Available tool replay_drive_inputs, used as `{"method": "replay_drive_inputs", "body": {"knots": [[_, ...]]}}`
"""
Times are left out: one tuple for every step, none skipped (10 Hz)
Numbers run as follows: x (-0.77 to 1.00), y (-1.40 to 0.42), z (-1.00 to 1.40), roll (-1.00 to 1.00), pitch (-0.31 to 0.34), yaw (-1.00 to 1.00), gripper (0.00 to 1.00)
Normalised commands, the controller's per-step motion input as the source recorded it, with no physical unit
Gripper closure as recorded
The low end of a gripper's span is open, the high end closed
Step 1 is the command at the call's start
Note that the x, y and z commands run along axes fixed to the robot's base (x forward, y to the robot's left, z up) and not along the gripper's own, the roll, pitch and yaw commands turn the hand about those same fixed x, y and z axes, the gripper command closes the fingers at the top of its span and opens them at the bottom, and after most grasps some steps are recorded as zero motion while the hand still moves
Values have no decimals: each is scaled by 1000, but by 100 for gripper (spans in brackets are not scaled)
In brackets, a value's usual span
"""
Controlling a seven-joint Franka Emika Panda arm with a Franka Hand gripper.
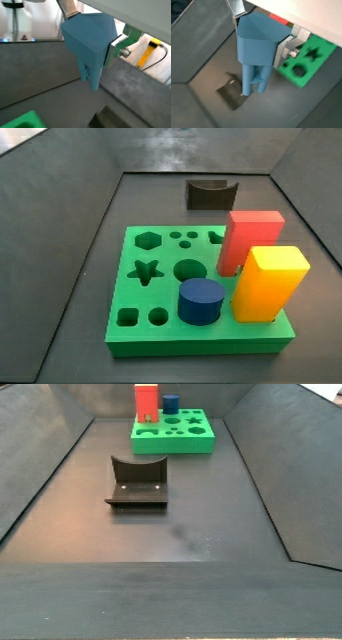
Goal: Pick up the 3 prong object. Move up. Place the 3 prong object on the fixture. Regrasp the 3 prong object. Move to above the board. Insert the 3 prong object.
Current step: Move to above the board.
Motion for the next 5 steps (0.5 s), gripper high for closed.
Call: {"method": "replay_drive_inputs", "body": {"knots": [[-402, -768, 61, -1000, -48, -108, 100], [-248, -397, 33, -1000, -45, -108, 100], [-164, -201, 19, -1000, -45, -104, 100], [-103, -43, 9, -991, -52, -93, 100], [-90, -16, 6, -763, -54, -68, 100]]}}
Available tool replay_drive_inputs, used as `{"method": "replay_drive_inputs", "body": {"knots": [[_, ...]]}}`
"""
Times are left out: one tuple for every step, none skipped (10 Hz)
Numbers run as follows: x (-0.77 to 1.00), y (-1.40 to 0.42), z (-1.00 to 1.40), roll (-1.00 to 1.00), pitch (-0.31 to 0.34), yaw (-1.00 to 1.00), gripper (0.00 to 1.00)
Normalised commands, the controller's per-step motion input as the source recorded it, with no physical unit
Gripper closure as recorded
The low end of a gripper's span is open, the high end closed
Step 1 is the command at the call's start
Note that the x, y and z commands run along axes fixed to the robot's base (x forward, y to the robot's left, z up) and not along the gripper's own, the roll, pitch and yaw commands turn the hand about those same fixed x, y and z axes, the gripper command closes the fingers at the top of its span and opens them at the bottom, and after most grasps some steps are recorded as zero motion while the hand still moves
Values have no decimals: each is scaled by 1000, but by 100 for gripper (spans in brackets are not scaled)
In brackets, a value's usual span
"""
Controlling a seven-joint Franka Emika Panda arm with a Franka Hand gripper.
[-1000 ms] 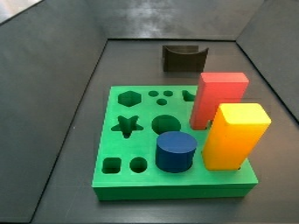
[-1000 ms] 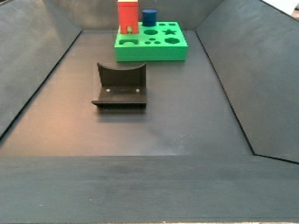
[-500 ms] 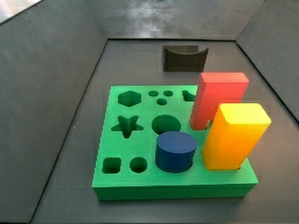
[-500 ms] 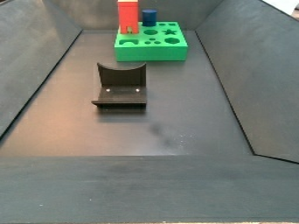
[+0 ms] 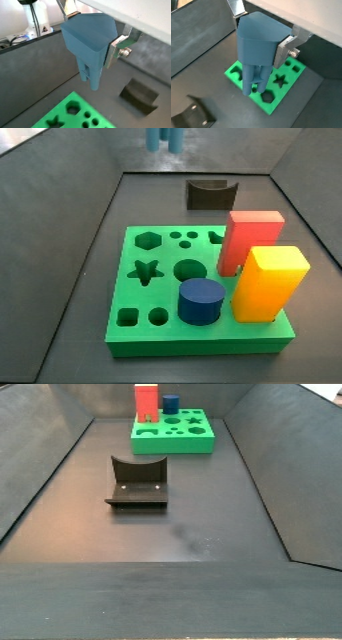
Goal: Pick up the 3 prong object. Move up. Place the 3 prong object on the fixture. Regrasp the 3 prong object. Move to above the board. Insert the 3 prong object.
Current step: Move to above the board, then insert the 3 prong object.
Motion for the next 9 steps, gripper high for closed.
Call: {"method": "replay_drive_inputs", "body": {"knots": [[-75, 0, 6, -468, -52, -29, 100], [-62, 1, 3, -353, -48, -28, 100], [-40, 8, 4, -208, -32, -19, 100], [17, 0, 0, 0, 0, 0, 100], [220, 63, -23, -69, 9, -254, 100], [357, 206, -114, -127, 36, -549, 100], [366, 97, -191, -127, 26, -751, 100], [231, 0, -257, -137, 0, -880, 100], [134, 0, -309, -117, 0, -934, 100]]}}
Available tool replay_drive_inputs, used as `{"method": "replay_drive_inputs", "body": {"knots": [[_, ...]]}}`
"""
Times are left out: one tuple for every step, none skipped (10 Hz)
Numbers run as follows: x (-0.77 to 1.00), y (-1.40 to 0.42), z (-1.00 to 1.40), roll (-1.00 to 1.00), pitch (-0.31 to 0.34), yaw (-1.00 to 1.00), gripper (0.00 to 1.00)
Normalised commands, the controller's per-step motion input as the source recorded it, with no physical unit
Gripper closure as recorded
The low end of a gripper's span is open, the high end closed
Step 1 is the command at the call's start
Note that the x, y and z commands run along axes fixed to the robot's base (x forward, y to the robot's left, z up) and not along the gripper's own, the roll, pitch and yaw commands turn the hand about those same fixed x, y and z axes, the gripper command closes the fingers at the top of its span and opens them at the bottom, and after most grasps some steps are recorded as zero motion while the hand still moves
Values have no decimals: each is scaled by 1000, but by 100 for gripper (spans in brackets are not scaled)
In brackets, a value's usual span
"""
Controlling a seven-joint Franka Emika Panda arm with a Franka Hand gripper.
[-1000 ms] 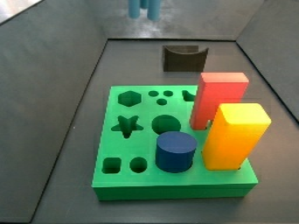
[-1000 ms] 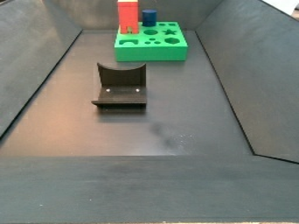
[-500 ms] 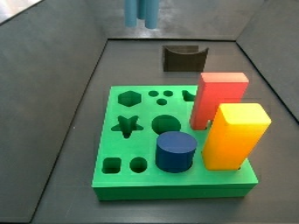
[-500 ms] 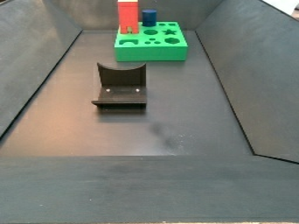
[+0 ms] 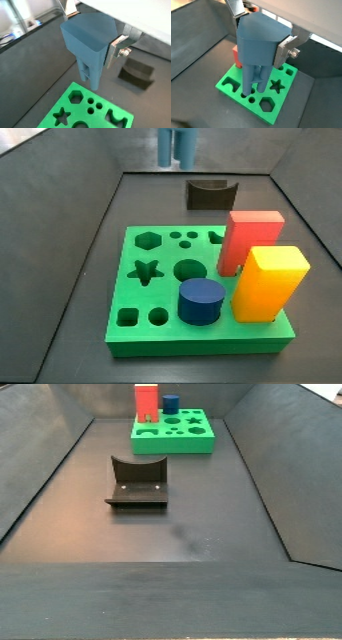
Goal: Pick up the 3 prong object. Move up. Place the 3 prong object on the fixture. Regrasp the 3 prong object. Move to above the board. Insert the 3 prong object.
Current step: Insert the 3 prong object.
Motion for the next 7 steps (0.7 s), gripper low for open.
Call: {"method": "replay_drive_inputs", "body": {"knots": [[51, 0, -286, -107, 0, -963, 100], [29, 0, -283, -111, -6, -963, 100], [9, 0, -289, -110, -9, -963, 100], [0, 0, -277, -117, -27, -954, 100], [0, 0, -226, -171, -80, -897, 100], [0, 0, -223, -184, -93, -883, 100], [0, -6, -231, -173, -90, -891, 100]]}}
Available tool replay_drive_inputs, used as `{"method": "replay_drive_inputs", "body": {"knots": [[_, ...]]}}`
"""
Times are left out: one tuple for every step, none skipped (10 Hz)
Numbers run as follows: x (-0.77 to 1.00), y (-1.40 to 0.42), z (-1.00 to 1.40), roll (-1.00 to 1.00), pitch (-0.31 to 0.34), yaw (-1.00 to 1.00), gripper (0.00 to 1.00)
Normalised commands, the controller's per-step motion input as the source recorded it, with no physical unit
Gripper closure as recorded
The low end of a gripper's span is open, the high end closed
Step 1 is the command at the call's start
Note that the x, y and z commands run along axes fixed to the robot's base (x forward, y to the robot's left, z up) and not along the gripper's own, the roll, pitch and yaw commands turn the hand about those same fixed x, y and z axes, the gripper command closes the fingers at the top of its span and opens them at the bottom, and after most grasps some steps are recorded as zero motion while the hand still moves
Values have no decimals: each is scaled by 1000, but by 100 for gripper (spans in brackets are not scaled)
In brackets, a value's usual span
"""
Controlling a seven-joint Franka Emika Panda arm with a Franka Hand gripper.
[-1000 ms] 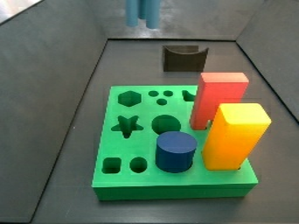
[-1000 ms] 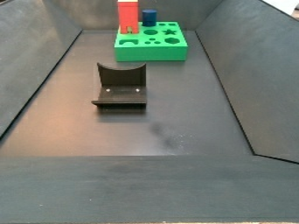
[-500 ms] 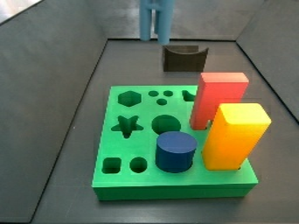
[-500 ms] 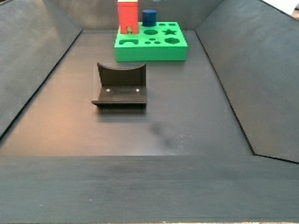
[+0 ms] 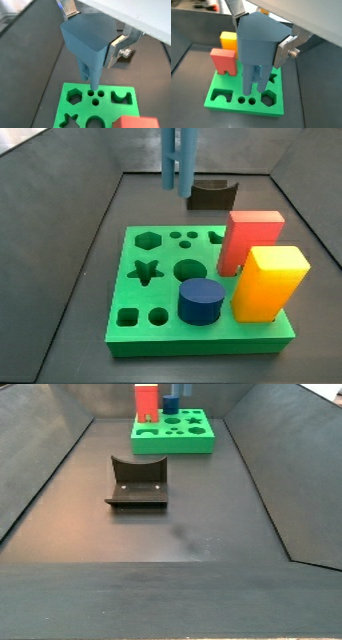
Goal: Pick up the 3 prong object. Move up. Place the 3 prong object on the fixture. Regrasp the 3 prong object. Move to above the board. Insert the 3 prong object.
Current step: Insert the 3 prong object.
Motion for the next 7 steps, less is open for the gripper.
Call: {"method": "replay_drive_inputs", "body": {"knots": [[0, -14, -240, -167, -90, -900, 100], [0, -14, -243, -161, -84, -911, 100], [0, -11, -237, -173, -90, -894, 100], [49, 100, -137, -161, 0, -277, 100], [46, 0, 0, -6, 0, -14, 100], [63, 0, -46, 0, 0, 0, 100], [237, 66, -357, 0, 66, -29, 100]]}}
